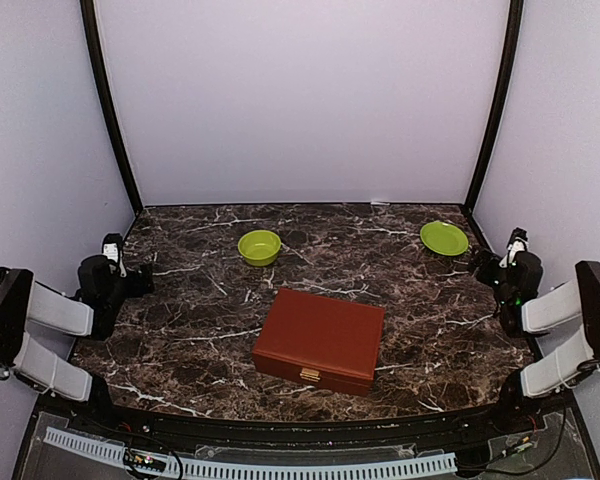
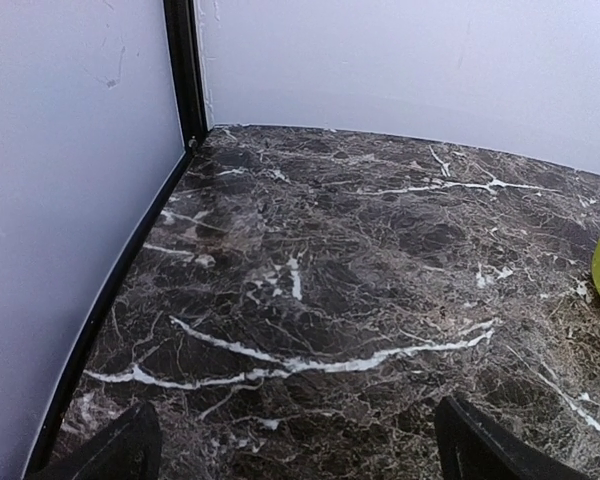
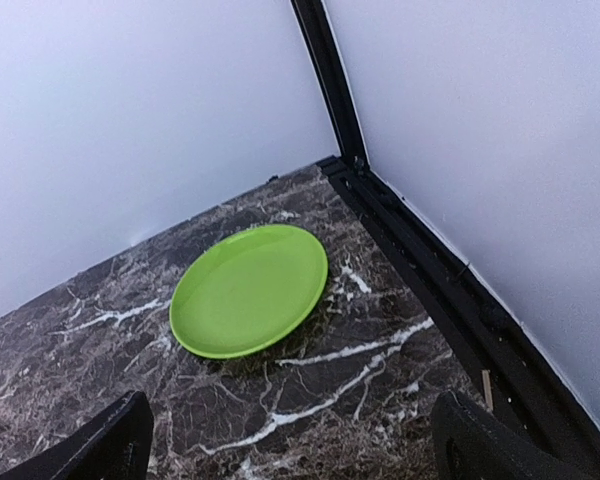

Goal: Organize the mixed jewelry
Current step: Reset both arms

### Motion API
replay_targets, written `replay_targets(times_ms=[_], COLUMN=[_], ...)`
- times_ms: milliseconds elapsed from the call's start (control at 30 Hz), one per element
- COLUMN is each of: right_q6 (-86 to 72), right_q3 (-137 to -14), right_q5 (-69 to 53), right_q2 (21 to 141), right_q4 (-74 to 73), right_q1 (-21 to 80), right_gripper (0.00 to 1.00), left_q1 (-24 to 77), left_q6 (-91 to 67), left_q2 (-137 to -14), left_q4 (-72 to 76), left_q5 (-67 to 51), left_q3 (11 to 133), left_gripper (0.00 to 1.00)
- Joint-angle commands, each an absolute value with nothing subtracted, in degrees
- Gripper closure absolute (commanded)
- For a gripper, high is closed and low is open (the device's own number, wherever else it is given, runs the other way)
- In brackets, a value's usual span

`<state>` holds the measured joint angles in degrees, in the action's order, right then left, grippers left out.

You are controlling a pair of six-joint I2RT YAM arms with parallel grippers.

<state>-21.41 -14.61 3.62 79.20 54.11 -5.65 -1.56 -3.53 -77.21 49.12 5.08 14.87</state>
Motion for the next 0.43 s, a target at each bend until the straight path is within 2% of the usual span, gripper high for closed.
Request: replay_targets(times_ms=[0,400], right_q6=[-20.7,-20.7], right_q3=[-14.3,-14.9], right_q5=[3.4,3.4], right_q2=[79.5,81.2], right_q4=[63.7,65.1], right_q1=[-5.9,-5.9], right_gripper=[0.02,0.02], left_q1=[-1.8,-1.8], left_q6=[-0.9,1.1], left_q2=[-79.4,-79.9], left_q4=[56.4,60.1], left_q5=[4.1,1.5], left_q3=[17.3,16.9], left_gripper=[0.03,0.02])
